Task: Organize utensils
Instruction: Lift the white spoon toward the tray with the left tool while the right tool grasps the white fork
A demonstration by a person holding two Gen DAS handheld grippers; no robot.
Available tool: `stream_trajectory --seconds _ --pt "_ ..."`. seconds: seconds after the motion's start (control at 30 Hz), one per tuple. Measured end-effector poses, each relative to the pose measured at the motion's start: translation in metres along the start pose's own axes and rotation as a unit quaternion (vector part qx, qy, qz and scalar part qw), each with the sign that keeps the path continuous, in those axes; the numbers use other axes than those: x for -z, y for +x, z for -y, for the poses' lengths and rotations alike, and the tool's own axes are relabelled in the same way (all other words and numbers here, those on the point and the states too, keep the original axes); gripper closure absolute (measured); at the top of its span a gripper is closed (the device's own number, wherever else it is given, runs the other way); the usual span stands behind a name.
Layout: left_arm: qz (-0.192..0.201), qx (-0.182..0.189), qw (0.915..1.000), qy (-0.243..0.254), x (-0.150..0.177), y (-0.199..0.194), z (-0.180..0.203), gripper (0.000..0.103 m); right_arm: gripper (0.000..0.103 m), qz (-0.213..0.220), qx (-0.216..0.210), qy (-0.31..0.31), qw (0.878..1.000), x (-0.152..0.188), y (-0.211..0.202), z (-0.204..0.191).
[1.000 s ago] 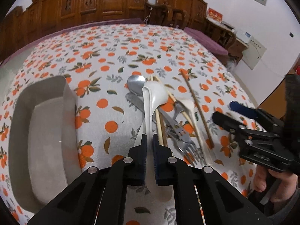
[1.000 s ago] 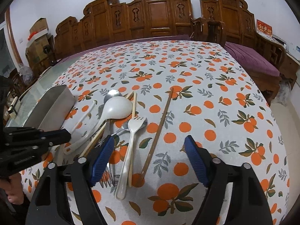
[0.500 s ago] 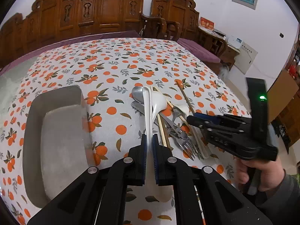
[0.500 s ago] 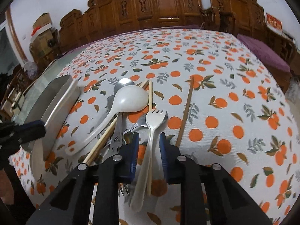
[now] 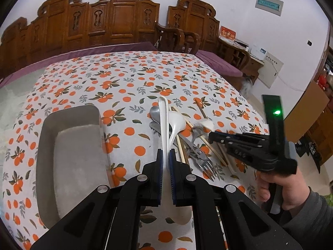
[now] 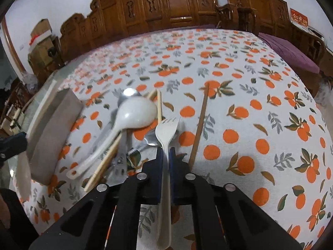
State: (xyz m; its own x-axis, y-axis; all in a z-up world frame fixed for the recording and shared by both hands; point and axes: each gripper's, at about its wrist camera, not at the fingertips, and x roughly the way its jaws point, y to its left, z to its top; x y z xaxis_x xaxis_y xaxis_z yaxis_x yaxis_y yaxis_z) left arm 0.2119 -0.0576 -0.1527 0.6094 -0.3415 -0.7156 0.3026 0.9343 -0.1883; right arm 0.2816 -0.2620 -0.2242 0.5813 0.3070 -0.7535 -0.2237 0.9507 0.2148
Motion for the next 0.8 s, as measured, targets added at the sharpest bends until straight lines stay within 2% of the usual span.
stream_trajectory --seconds 0.17,0.4,0.6,0.8 --pt "0.009 -0.002 1.0 -0.003 -0.003 -0.008 -0.005 0.098 0.096 0.032 -0.032 0.015 0.999 -0.009 -0.022 -0.002" --pt "0.028 -0.018 0.9994 -0.005 -0.009 -0.028 -0.022 0.098 0.096 0.056 -0.037 -0.012 0.998 -0.013 -0.047 -0.031" --pt "0.025 -0.036 0.9989 -0.016 -0.013 -0.04 -0.048 0.098 0.096 0.067 -0.036 -0.046 0.996 -0.019 -0.065 -0.063" --pt "0.024 -0.058 0.9971 -0.043 -0.012 -0.045 -0.083 0.098 0.096 0.058 -0.035 -0.072 0.995 -0.02 -0.063 -0.094"
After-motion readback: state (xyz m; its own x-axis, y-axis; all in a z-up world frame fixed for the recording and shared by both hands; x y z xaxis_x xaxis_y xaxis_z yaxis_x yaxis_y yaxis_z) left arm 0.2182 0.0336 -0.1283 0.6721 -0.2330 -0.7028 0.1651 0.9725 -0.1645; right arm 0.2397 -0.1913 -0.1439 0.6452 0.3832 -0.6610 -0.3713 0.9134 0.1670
